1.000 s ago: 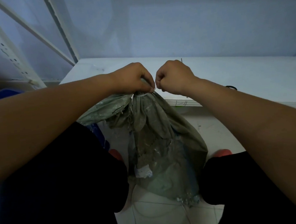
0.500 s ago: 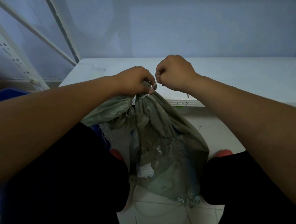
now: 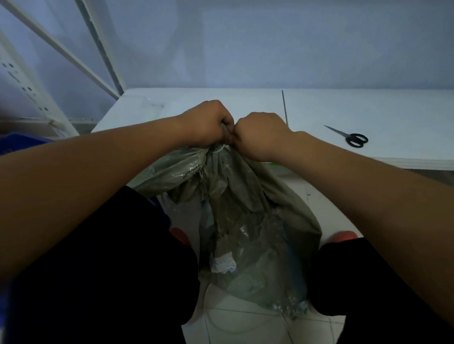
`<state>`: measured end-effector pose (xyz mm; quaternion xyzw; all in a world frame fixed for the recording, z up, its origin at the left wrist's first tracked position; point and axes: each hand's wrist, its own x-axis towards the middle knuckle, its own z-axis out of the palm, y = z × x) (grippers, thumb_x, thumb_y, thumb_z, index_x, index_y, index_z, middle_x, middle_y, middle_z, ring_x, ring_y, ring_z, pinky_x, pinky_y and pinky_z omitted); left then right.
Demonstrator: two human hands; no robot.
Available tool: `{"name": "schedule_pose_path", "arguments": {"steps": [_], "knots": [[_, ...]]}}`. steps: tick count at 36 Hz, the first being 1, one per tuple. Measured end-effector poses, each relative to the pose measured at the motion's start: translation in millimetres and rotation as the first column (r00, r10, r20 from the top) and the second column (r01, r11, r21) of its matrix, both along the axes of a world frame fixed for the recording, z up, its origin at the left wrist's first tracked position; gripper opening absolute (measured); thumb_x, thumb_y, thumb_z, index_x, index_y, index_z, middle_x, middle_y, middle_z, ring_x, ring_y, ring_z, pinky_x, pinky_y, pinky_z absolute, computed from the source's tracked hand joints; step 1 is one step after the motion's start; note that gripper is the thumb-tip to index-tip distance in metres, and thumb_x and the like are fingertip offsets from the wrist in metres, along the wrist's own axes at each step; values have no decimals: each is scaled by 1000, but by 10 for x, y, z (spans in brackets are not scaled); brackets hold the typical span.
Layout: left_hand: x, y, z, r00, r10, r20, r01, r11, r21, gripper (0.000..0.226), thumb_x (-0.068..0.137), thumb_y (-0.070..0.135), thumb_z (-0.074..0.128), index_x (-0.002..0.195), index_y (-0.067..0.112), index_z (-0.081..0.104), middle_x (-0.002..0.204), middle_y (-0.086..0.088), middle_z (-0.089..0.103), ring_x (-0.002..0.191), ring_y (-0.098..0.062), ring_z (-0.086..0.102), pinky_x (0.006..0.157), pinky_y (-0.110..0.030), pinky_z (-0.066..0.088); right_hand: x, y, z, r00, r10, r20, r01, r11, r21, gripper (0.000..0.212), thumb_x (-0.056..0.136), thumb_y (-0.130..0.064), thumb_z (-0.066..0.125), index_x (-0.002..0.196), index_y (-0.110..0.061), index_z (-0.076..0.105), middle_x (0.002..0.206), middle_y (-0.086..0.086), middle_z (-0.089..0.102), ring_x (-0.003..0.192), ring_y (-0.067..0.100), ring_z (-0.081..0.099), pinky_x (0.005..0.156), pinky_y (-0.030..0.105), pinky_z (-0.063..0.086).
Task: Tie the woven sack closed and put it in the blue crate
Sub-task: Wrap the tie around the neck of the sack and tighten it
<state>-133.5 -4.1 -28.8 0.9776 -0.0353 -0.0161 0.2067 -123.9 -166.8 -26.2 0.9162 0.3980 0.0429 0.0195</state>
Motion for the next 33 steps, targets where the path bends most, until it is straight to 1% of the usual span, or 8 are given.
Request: {"name": "schedule_pose_path", "arguments": {"steps": [2,8,13,16,20,23,27,33], "knots": [[-23,33,-3,1000,-1,-31,0,999,-43,6,79,10,79,84,14,77,82,-10,75,63,-10,64,69,-25,54,8,34,-8,999,-38,-32,38,999,-1,26,105,-35,40,94,-16,53,86,5,52,78,26,49,69,33,35],[-56,137,-27,993,-64,-104,60,997,-46,12,80,10,79,92,14,78,94,-12,74,77,-19,67,79,-36,57,2,85,-16,990,-53,-127,54,999,5,31,103,-44,42,91,-16,50,87,4,50,83,25,49,72,33,35],[-58,214,-38,985,-81,-155,71,995,-68,24,80,12,82,79,34,73,96,-14,73,89,-33,71,84,-42,59,5,127,-29,985,-17,-171,21,1000,21,32,100,-47,47,87,-18,50,73,-3,42,83,25,48,70,32,34],[-48,236,-54,981,-91,-170,75,992,-98,28,80,10,81,77,36,72,97,-13,73,88,-28,70,85,-37,57,17,119,-42,987,-16,-158,21,999,33,37,100,-45,49,75,-18,46,68,-4,41,80,27,49,66,31,32],[-29,246,-67,982,-91,-164,73,991,-113,19,79,14,83,83,30,75,93,-4,72,76,-9,63,75,-21,51,12,98,-8,988,-21,-153,25,999,26,45,99,-44,51,62,-22,35,66,-5,39,80,27,47,57,30,27],[-20,246,-67,982,-89,-164,74,992,-99,15,79,16,83,88,27,77,92,-2,71,76,-10,62,71,-16,48,7,84,13,988,-18,-153,23,999,29,46,99,-44,51,62,-22,35,66,-4,40,78,26,46,51,28,22],[0,276,-83,984,-87,-158,81,996,-42,19,79,18,83,98,16,80,94,-5,70,86,-17,64,76,-21,48,-9,85,23,983,-23,-182,31,999,41,44,99,-38,50,61,-20,36,65,-2,41,72,26,45,51,29,23],[29,322,-137,980,-67,-185,70,997,9,19,79,19,83,98,19,80,98,-13,71,95,-29,68,89,-36,53,-44,134,6,982,-31,-188,36,999,23,42,99,-38,48,62,-21,39,67,-3,43,75,26,48,52,28,26]]}}
